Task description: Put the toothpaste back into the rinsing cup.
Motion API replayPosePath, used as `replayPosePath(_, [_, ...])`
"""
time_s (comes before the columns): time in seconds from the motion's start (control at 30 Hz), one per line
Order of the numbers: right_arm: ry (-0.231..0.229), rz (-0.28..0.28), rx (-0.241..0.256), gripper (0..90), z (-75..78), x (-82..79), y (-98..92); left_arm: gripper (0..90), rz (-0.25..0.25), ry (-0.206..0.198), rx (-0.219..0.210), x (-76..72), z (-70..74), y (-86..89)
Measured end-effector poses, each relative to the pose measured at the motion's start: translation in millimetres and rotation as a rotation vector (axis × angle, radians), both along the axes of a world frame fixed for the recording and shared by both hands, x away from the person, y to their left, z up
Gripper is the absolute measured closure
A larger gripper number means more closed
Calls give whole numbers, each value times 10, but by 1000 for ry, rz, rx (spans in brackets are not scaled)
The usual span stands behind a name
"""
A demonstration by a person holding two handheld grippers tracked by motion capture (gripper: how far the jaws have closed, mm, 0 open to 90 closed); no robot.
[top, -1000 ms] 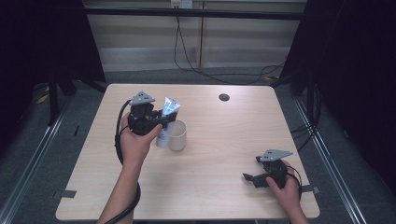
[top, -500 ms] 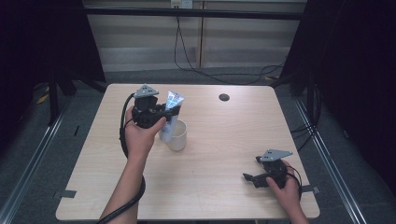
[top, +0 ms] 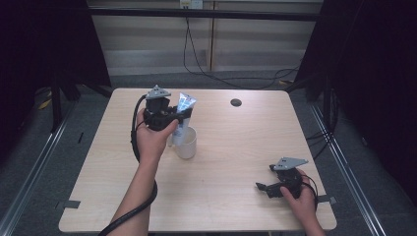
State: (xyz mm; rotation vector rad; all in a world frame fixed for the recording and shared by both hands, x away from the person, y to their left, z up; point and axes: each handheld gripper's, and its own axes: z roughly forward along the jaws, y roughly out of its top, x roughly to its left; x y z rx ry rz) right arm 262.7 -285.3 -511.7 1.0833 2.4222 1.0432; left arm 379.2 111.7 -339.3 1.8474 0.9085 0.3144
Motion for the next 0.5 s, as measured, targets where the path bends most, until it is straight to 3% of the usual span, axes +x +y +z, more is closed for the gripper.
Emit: replayPosePath(0.5, [-1, 1, 0, 102, 0, 0, 0, 655, 7, 9, -10, 114, -80, -80])
